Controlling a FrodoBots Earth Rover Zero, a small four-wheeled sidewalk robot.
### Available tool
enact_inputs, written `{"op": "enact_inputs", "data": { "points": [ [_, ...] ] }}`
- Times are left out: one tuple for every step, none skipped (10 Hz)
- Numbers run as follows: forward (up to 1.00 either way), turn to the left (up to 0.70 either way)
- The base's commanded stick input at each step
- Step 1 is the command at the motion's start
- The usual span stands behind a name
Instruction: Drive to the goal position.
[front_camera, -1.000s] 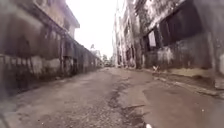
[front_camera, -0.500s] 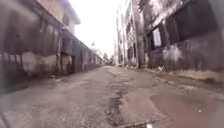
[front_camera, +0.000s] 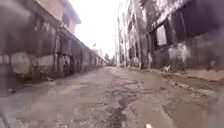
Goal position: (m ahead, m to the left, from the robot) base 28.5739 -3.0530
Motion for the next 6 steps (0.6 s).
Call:
{"op": "enact_inputs", "data": {
  "points": [
    [0.85,0.23],
    [0.85,0.29],
    [0.85,0.32],
    [0.85,0.34],
    [0.85,0.34],
    [0.85,-0.02]
  ]
}}
